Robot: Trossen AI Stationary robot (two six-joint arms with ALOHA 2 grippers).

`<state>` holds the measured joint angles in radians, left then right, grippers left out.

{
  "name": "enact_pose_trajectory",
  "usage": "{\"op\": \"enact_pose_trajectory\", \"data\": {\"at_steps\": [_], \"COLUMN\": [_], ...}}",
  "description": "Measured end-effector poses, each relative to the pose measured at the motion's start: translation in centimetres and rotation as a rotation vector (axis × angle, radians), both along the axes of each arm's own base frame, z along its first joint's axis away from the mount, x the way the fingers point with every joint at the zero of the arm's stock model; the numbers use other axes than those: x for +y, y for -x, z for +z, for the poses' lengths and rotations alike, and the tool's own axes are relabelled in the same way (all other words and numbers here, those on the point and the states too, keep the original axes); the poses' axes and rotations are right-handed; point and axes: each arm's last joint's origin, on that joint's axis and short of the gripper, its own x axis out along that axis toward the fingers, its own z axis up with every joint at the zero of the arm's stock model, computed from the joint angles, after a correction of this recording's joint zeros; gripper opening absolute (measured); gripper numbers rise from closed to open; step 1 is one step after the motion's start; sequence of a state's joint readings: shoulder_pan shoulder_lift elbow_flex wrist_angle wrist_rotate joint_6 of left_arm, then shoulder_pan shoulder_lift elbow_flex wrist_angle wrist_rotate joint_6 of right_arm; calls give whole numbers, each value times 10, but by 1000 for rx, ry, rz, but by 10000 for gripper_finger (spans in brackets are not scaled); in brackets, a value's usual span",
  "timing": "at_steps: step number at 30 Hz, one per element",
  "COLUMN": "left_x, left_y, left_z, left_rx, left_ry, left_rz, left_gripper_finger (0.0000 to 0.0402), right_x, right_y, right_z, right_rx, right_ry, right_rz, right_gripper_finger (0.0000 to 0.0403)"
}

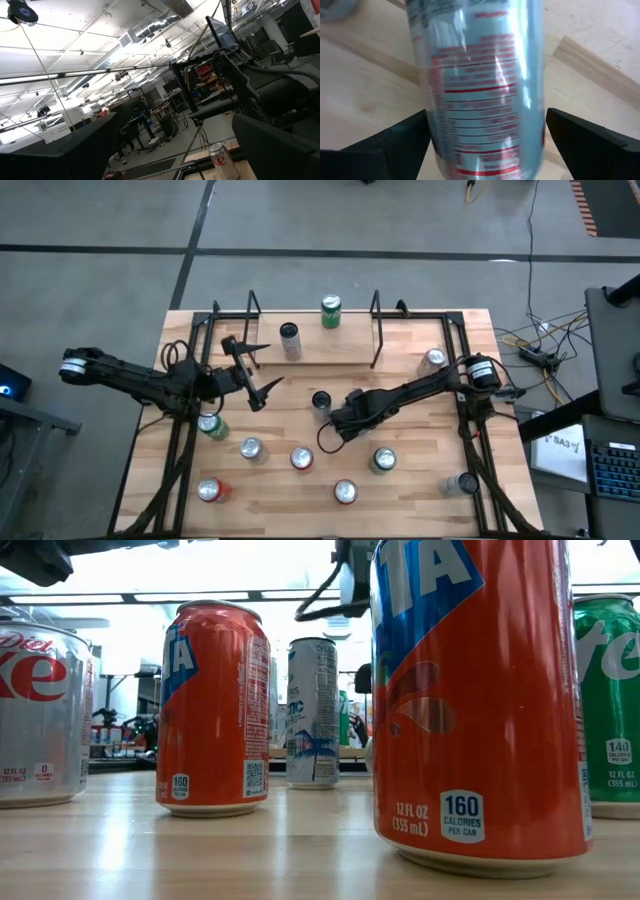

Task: Sort soda cans
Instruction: Put the middle red silver soda can on the shelf

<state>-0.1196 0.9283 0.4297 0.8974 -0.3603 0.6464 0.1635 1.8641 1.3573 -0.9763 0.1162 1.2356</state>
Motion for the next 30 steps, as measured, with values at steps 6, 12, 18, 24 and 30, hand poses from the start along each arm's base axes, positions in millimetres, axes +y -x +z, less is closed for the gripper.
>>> {"op": "enact_pose_trajectory", "data": {"at_steps": [6, 12, 18, 24, 30], "left_x": [0, 0, 0, 0, 0], "left_y": [0, 0, 0, 0, 1], "left_z": [0, 0, 0, -1, 2], "left_rx": [0, 0, 1, 10, -39], "left_ry": [0, 0, 0, -16, 40], "left_rz": [0, 0, 0, 5, -20], "left_gripper_finger": [374, 374, 374, 374, 374], "right_x": [-1, -2, -8, -16, -23], "right_y": [7, 9, 12, 30, 53], "right_z": [-12, -15, -11, 22, 78], "right_rx": [28, 45, 70, 96, -65], "right_ry": [-5, -2, -4, 29, 172], "right_rz": [14, 57, 112, 161, 215], "right_gripper_finger": [352, 286, 286, 286, 286]}}
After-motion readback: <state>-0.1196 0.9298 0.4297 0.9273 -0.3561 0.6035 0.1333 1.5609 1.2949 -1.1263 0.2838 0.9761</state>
